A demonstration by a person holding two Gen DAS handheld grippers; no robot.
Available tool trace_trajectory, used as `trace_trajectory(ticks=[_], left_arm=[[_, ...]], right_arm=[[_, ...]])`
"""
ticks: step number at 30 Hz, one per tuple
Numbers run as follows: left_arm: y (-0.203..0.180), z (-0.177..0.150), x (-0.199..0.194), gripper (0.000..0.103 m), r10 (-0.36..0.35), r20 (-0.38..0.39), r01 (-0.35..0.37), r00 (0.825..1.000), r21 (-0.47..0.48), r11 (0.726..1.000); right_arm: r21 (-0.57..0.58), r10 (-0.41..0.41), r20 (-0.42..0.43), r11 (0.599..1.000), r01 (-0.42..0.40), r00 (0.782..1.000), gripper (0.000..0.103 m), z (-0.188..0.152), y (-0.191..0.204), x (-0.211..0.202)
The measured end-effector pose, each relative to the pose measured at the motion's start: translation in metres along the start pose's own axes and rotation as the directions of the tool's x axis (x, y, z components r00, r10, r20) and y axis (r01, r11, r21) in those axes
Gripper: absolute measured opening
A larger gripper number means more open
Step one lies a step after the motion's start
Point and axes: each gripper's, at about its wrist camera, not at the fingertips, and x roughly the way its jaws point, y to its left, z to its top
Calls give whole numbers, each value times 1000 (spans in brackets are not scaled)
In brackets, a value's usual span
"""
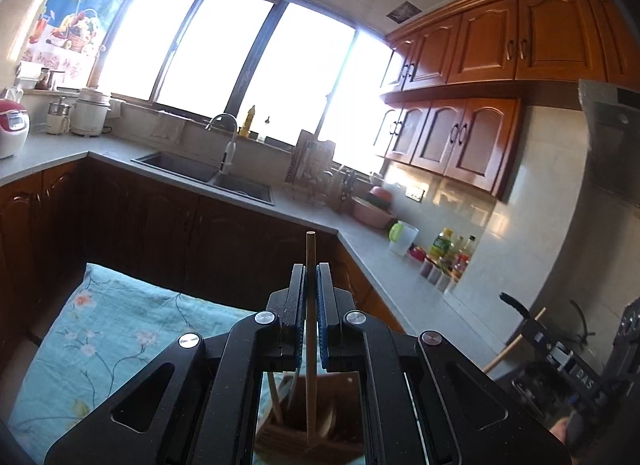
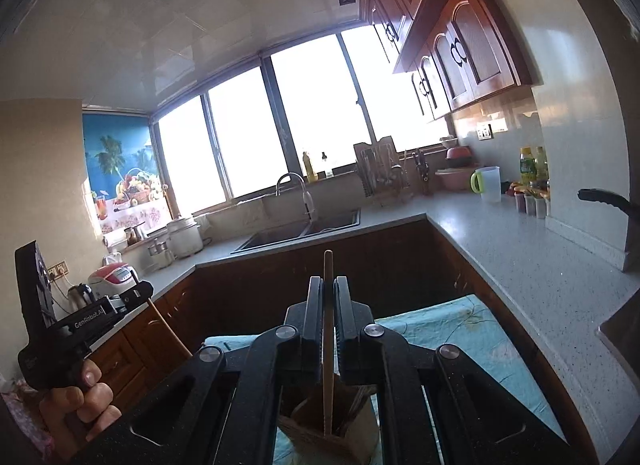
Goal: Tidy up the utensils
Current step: 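Release the chopsticks into the holder and pull both tools back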
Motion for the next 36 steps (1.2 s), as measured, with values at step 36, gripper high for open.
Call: trace_trajectory(ticks=[36], left_arm=[[16, -80, 55, 5, 44, -247, -31, 968, 57, 998]], right_arm=[[66, -27, -219, 997, 43, 975, 11, -76, -30, 69]])
